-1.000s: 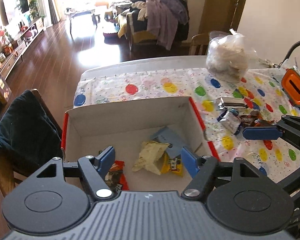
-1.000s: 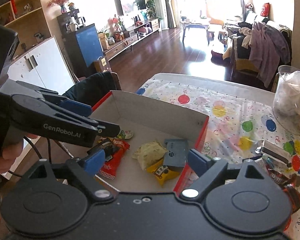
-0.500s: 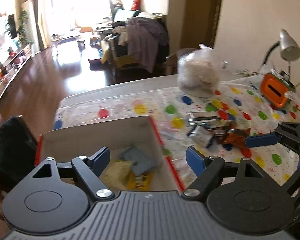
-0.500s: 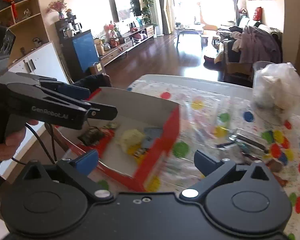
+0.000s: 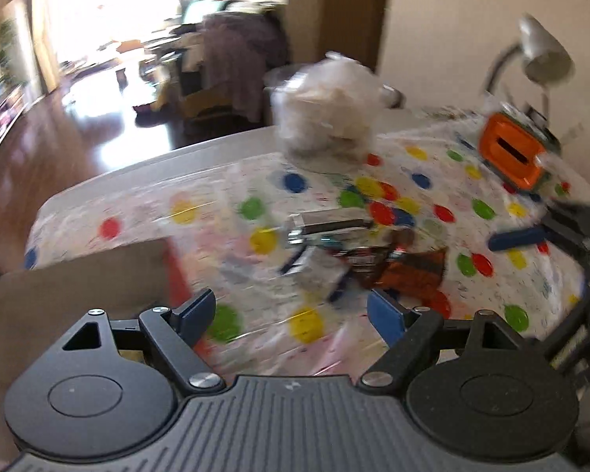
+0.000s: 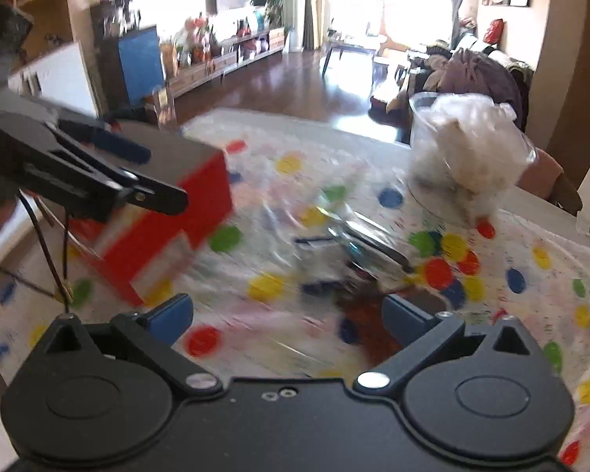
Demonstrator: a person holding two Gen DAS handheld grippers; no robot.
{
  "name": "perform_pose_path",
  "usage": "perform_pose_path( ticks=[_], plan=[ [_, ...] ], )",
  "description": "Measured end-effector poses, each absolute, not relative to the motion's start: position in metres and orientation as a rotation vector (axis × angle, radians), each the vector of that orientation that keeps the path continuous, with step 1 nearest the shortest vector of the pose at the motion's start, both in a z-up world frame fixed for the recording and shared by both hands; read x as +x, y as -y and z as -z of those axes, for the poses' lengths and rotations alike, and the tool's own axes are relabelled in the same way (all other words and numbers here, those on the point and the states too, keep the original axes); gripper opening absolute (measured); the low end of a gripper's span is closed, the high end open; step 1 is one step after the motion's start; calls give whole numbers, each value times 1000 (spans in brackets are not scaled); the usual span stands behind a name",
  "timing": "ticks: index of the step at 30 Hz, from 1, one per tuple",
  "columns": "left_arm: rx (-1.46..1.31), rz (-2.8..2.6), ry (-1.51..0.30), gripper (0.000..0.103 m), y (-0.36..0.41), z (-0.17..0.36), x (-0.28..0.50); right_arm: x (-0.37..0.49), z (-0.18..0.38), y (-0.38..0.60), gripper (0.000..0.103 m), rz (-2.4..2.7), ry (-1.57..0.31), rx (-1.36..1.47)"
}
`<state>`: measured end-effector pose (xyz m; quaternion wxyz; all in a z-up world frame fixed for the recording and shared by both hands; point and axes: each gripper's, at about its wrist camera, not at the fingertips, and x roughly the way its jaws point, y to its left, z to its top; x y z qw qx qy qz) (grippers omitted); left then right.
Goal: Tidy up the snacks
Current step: 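Move both tools back from the shoebox toward the snack pile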
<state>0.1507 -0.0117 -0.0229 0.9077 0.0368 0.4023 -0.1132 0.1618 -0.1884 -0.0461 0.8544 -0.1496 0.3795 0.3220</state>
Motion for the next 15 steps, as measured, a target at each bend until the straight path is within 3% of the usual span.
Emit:
perform_pose_path(
  ticks=[15],
  plan=[
    [58,257,-1002,84,100,98,246,229,124,221,88,-739,-838,-538]
  ],
)
